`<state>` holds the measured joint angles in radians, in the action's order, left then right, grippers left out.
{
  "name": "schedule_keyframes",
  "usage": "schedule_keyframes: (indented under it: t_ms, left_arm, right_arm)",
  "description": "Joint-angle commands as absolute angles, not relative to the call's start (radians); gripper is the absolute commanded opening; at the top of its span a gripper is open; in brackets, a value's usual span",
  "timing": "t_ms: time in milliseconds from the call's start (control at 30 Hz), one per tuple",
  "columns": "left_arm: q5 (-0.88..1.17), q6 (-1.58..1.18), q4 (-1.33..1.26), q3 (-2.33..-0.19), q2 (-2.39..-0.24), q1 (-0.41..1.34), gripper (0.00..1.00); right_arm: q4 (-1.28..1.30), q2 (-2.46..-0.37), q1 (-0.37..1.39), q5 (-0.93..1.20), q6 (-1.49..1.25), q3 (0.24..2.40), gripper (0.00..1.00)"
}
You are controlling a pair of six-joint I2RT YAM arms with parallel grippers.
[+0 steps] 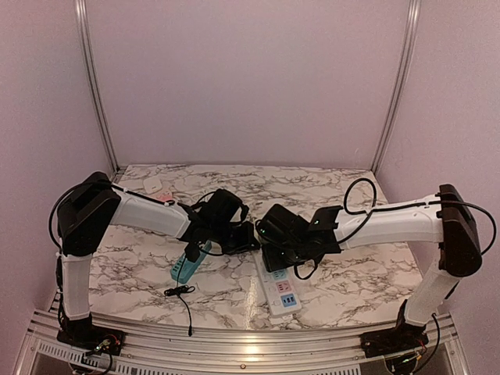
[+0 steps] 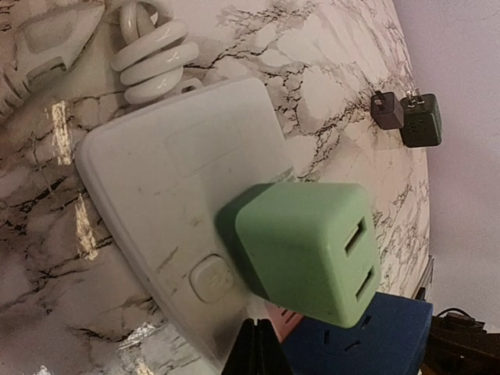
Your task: Pull the plug off the socket
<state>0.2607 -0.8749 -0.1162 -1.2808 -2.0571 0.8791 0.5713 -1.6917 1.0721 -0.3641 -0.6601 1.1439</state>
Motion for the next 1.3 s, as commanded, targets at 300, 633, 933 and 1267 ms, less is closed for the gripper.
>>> schedule_keyframes:
  t_ms: [300, 633, 933, 1267]
  left_arm:
    - [0.214, -0.861, -0.096, -1.298, -2.119, 0.878, 0.0]
    - [0.192, -0.864, -0.022, -1.265, -2.129, 0.916, 0.0]
    - [0.134, -0.867, 0.042, -1.218, -2.127, 0.915, 0.0]
    - [0.112, -0.863, 0.075, -1.202, -2.134, 0.915, 0.0]
  right_arm:
    - [0.586, -1.647, 1.097, -0.341, -0.67, 1.126, 0.29]
    - [0.568, -1.664, 1.097, -0.366, -0.683, 1.162, 0.29]
    - [0.573, -1.64, 1.097, -0.391, -0.689, 1.172, 0.29]
    - [0.586, -1.603, 1.097, -0.424, -0.692, 1.202, 0.29]
